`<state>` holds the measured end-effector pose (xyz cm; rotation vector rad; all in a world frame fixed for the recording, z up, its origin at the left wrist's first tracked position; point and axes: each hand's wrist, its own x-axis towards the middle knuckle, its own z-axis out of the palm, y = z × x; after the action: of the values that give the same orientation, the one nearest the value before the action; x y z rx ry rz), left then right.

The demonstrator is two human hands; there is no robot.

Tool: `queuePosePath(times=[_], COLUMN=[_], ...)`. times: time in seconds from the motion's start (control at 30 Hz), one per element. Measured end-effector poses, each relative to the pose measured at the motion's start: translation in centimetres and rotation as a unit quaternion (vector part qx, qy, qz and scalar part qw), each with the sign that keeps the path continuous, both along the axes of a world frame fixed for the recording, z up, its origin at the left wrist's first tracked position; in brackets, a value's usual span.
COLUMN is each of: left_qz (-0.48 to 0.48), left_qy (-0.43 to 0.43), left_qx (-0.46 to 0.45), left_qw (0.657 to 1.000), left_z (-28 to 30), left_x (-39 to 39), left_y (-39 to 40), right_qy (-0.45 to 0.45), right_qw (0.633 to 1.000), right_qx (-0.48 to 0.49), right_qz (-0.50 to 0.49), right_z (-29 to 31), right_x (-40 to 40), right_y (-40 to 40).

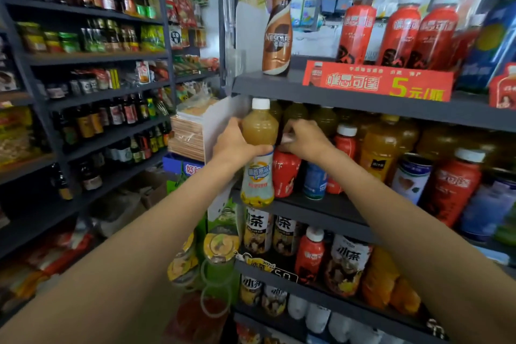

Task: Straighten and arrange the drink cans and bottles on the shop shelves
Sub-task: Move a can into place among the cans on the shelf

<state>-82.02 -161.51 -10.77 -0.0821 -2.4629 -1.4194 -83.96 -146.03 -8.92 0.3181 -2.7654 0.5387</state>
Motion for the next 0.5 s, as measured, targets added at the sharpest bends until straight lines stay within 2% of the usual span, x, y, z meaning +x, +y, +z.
queuePosePath(times=[0.1, 0.27, 0.5], left_qz=[0.003, -0.028, -0.043], left_qy=[-0.008, -0.002, 0.014], left_qx=[-0.044, -0.047, -0.066], left_qw=[0.999, 0.999, 0.997], left_z=[0.3, 0.0, -0.6], left_x=[-0.3, -0.8, -2.6], left_y=[0.0, 1.5, 4.8], right_qy=[0.030, 0.033, 0.021], right_qw=[1.000, 0.995, 0.997], right_qx=[0.008, 0.088, 0.068], right_qz=[-0.005, -0.013, -0.001], right_z=[0.9, 2.4, 2.5], right_x=[2.2, 5.3, 7.5], right_y=[0.6, 2.0, 5.2])
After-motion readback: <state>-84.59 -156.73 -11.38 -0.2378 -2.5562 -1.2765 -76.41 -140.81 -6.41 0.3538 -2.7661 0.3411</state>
